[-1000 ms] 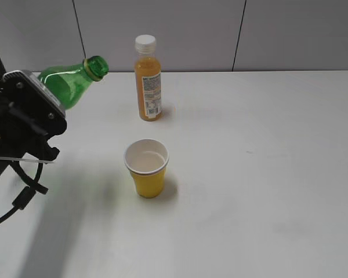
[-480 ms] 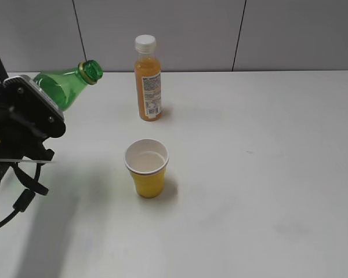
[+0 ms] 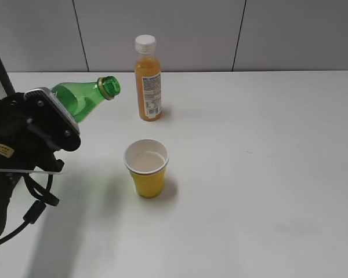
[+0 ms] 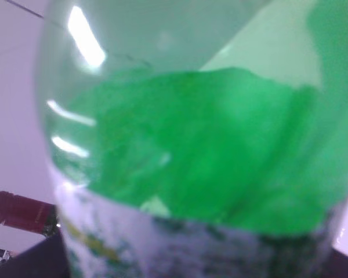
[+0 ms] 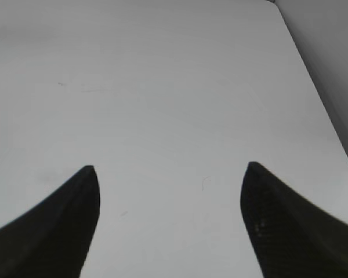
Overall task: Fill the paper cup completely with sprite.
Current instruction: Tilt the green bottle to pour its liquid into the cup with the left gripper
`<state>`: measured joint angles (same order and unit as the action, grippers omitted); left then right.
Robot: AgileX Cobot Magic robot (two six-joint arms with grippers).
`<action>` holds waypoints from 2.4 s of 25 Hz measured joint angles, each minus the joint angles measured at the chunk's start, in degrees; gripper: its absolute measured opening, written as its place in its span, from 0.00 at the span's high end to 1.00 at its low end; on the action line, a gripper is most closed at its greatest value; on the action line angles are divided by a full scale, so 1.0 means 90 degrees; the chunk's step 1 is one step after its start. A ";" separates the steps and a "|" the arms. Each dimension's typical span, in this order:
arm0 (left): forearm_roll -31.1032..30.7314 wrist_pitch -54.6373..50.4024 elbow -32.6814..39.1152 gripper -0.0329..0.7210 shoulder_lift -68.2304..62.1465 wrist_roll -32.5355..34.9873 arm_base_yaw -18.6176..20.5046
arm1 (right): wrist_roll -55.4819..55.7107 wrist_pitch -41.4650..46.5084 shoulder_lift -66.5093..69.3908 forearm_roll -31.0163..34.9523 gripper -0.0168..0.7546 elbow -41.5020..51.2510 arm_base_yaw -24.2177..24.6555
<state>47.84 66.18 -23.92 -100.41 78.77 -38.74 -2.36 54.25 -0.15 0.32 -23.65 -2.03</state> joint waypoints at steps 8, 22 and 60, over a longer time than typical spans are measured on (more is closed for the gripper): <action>0.0025 0.0005 0.0000 0.34 0.0000 0.0752 -0.0020 | 0.0000 0.0000 0.0000 0.0000 0.22 0.0000 0.0000; -0.0066 0.0005 0.0000 0.34 0.0000 0.1579 -0.0020 | 0.0000 0.0000 0.0000 0.0000 0.22 0.0000 0.0000; -0.0116 0.0012 0.0000 0.34 0.0000 0.2772 -0.0020 | 0.0000 -0.0005 0.0000 0.0000 0.22 0.0000 0.0000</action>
<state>46.80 66.29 -23.92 -100.41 103.72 -38.93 -2.36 54.20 -0.15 0.33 -23.65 -2.03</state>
